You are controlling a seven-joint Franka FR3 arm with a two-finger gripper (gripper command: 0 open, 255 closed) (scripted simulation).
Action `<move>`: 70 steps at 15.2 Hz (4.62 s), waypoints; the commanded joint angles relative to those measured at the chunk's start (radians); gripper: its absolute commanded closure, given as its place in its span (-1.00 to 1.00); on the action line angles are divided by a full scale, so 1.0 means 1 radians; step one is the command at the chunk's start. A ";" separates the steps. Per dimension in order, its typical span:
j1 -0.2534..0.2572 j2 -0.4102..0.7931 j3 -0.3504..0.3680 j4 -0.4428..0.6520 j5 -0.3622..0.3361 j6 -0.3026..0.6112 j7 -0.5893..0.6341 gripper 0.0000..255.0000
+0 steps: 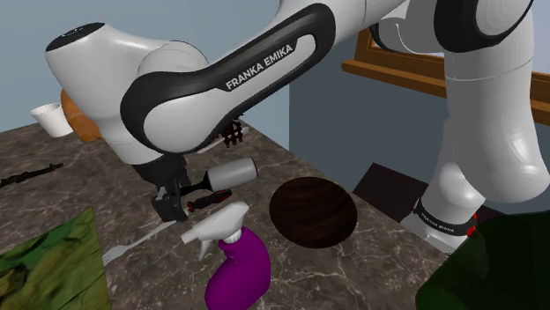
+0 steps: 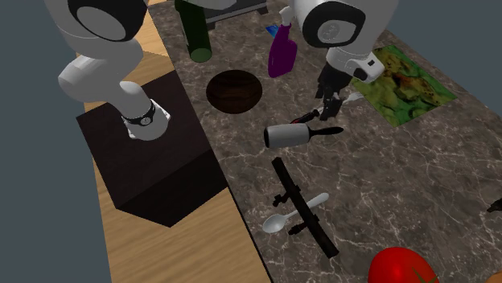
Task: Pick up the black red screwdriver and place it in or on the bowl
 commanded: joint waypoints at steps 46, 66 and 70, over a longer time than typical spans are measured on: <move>-0.022 -0.131 0.024 0.063 0.063 -0.176 -0.046 1.00; -0.018 -0.994 -0.039 -0.813 0.434 -0.070 -0.218 1.00; -0.015 -0.987 -0.029 -0.861 0.438 -0.015 -0.214 1.00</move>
